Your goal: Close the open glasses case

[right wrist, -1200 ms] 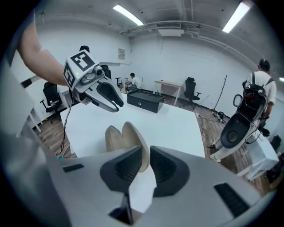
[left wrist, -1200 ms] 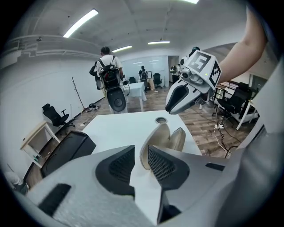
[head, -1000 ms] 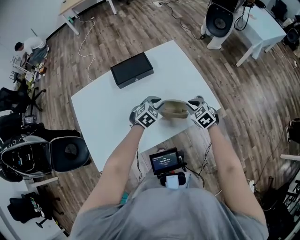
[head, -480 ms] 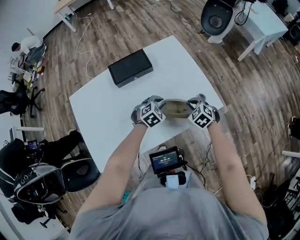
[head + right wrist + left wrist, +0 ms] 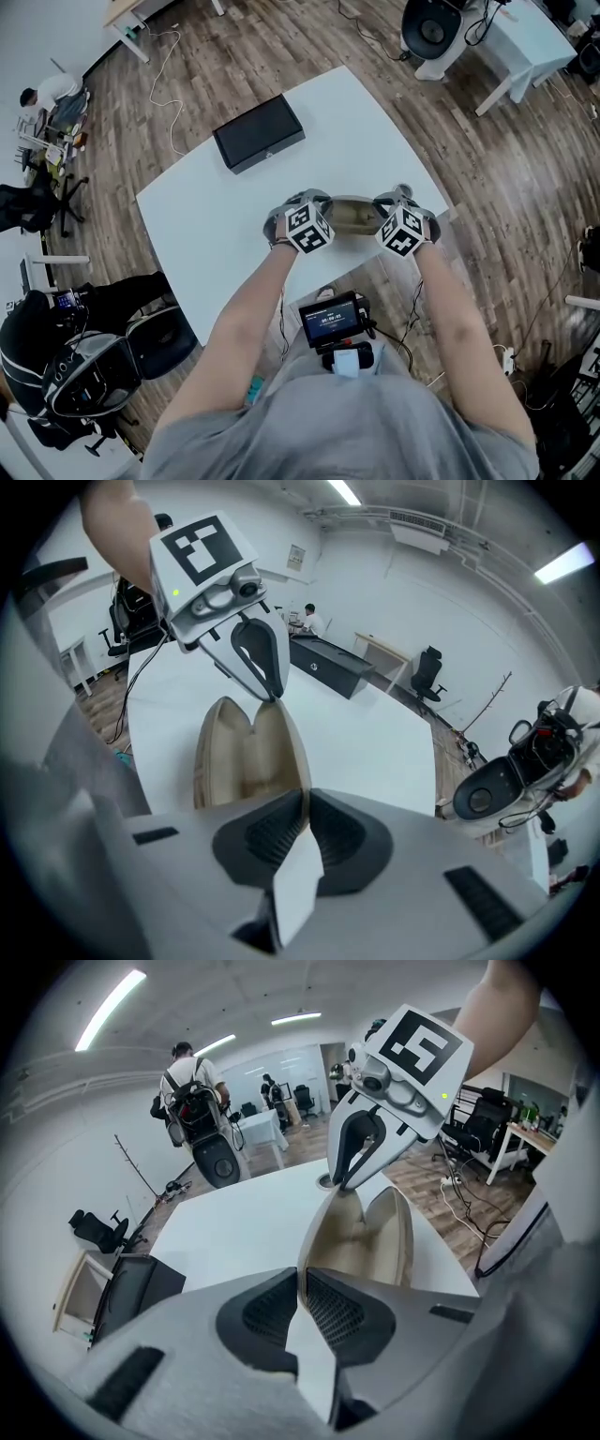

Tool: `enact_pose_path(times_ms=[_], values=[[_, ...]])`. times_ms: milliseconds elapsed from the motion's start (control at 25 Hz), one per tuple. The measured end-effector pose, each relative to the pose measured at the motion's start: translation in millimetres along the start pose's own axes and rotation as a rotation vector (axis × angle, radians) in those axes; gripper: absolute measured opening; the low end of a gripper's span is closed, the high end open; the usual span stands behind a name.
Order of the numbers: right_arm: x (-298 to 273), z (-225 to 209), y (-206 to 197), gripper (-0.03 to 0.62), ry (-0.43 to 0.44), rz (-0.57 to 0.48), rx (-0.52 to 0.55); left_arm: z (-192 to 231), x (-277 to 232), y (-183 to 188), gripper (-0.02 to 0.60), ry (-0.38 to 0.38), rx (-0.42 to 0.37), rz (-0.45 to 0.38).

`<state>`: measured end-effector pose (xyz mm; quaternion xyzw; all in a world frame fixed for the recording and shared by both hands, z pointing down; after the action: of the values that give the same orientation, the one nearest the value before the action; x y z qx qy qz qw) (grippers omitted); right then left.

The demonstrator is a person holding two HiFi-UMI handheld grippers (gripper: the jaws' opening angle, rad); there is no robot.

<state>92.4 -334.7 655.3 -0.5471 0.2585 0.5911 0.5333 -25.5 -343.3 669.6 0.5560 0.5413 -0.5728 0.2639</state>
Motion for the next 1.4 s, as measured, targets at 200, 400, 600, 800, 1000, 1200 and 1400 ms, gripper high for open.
enact_pose_path(times_ms=[200, 400, 600, 800, 1000, 1200, 1400], values=[[12, 8, -6, 0.035, -0.026, -0.02, 0.018, -11, 10, 2, 0.044, 0.018, -0.035, -0.011], [23, 17, -8, 0.035, -0.067, -0.04, 0.033, -20, 21, 1, 0.044, 0.031, -0.03, -0.038], [40, 44, -14, 0.037, -0.114, -0.067, 0.07, -45, 37, -7, 0.044, 0.069, -0.051, -0.062], [59, 60, -41, 0.037, -0.149, -0.088, 0.067, -77, 46, 6, 0.044, 0.111, -0.04, -0.066], [52, 77, -26, 0.037, -0.184, -0.084, 0.078, -79, 47, -18, 0.044, 0.131, -0.034, -0.073], [45, 86, -19, 0.037, -0.206, -0.062, 0.127, -79, 43, -30, 0.044, 0.131, -0.035, -0.057], [41, 98, -24, 0.037, -0.22, -0.033, 0.152, -90, 39, -34, 0.044, 0.134, -0.058, -0.034]])
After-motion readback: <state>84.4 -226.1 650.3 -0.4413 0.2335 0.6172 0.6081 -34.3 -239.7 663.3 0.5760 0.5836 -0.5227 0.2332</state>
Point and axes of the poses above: the fingertips, and each gripper's own axes: x backward along the fingers, z to its left, y out of its top, the point moved 3 cm from there along x, backward along the fingers, and after that the axes turned 15 degrees about z, right-handed, at the moved point
